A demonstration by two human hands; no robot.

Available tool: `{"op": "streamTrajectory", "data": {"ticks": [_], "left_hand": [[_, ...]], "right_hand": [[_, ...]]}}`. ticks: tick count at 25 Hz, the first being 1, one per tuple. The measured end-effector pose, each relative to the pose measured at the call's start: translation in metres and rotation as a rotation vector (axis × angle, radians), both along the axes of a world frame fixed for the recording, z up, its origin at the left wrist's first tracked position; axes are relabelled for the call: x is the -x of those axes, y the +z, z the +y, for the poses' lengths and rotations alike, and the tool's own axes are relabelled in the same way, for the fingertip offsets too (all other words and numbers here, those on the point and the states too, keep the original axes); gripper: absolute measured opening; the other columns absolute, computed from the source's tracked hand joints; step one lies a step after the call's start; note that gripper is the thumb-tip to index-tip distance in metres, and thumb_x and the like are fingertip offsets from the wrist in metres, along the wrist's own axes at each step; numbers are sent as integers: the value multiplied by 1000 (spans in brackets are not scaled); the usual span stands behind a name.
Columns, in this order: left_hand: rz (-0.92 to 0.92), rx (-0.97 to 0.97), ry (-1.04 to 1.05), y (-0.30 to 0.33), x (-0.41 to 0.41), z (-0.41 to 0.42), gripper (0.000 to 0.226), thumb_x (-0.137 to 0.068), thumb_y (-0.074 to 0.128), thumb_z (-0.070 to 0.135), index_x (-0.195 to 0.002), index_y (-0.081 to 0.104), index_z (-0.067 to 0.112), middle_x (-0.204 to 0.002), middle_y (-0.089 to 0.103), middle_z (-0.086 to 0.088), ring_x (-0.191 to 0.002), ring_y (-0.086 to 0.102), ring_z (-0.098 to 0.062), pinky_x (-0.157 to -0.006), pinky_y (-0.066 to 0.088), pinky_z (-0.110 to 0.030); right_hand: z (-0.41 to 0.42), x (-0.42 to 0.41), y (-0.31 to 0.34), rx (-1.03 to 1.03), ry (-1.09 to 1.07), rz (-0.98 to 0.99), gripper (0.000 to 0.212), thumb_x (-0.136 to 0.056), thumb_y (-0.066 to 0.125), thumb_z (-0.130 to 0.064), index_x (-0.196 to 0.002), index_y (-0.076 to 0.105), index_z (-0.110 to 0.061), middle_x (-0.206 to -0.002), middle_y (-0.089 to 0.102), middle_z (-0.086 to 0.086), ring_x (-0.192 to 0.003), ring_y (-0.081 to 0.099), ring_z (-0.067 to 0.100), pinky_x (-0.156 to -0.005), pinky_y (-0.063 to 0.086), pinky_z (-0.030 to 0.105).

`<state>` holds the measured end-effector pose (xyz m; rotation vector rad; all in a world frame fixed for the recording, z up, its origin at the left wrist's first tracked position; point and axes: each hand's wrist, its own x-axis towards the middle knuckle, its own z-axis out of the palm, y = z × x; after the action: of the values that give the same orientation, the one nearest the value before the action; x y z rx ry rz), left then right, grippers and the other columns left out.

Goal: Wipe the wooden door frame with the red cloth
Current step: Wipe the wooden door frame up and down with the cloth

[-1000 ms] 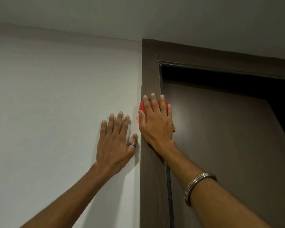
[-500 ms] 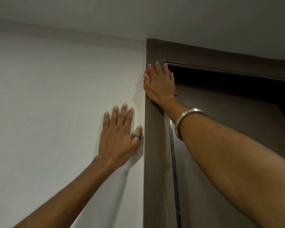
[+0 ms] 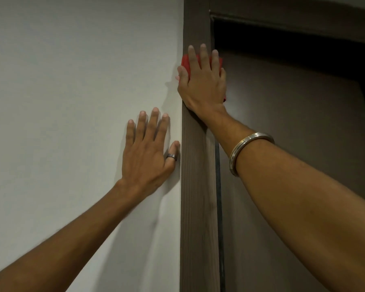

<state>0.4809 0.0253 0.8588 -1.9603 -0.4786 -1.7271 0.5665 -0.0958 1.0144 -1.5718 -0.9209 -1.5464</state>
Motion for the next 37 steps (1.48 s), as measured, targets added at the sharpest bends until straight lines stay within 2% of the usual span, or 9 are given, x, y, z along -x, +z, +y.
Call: {"op": "streamTrajectory", "data": {"ticks": [5,11,15,18,21,26,32,34,37], "left_hand": [[52,36,4,-64,9,-4,74,-105,28,51,-168,6,19,-176,-2,-9,-163,-4,-30,-133,3,-55],[75,8,22,-125,17,1,71,-107,25,45,-167,6,15,-176,-1,-11,-163,0,-33,-131,12,-59],[72,-15,36,-128,17,3,71,-106,19,49,-167,7,14,-176,0,-12,-163,1,-34,-131,12,-59],[75,-2,38,-129,17,3,71,-107,24,45,-167,5,14,-176,-1,-12,-163,0,-34,-132,10,-58],[77,30,32,-136,18,0,70,-107,26,43,-167,7,14,-176,1,-13,-163,2,-35,-132,9,-58],[94,100,-16,-176,19,-8,70,-107,30,45,-167,10,13,-175,4,-14,-163,3,-37,-131,5,-57],[139,66,19,-232,30,-2,69,-107,24,43,-167,11,11,-175,8,-16,-162,10,-38,-131,12,-58],[154,46,58,-238,30,-3,69,-107,24,42,-167,10,11,-175,8,-16,-162,10,-38,-130,13,-58],[143,61,46,-231,25,-7,69,-107,30,40,-167,9,12,-175,8,-15,-162,8,-37,-131,8,-56]], "right_hand": [[0,3,-92,5,-8,34,67,-107,32,-54,-166,18,-26,-174,15,5,-162,13,33,-128,22,54],[-3,8,-260,9,-2,84,69,-105,35,-54,-166,20,-25,-174,15,5,-162,12,32,-128,22,55],[1,9,-246,-5,-14,90,67,-104,38,-50,-164,25,-25,-173,22,6,-160,20,34,-125,29,57],[3,8,-209,-10,-4,65,66,-105,40,-49,-164,26,-24,-173,22,6,-160,20,34,-125,28,57],[6,2,-205,-35,-9,48,66,-104,41,-51,-163,30,-23,-172,26,7,-160,22,35,-124,28,56],[6,1,-266,-67,-15,24,65,-103,45,-52,-160,36,-22,-170,31,8,-158,25,35,-123,31,57],[-8,9,-405,60,35,58,66,-107,36,-52,-163,22,-19,-172,23,9,-162,15,34,-127,24,59],[-10,8,-410,70,96,40,68,-106,42,-49,-161,23,-14,-171,27,11,-161,18,34,-128,22,60],[-9,3,-371,26,130,25,66,-102,51,-47,-156,35,-13,-167,35,15,-158,25,37,-128,23,61]]}}
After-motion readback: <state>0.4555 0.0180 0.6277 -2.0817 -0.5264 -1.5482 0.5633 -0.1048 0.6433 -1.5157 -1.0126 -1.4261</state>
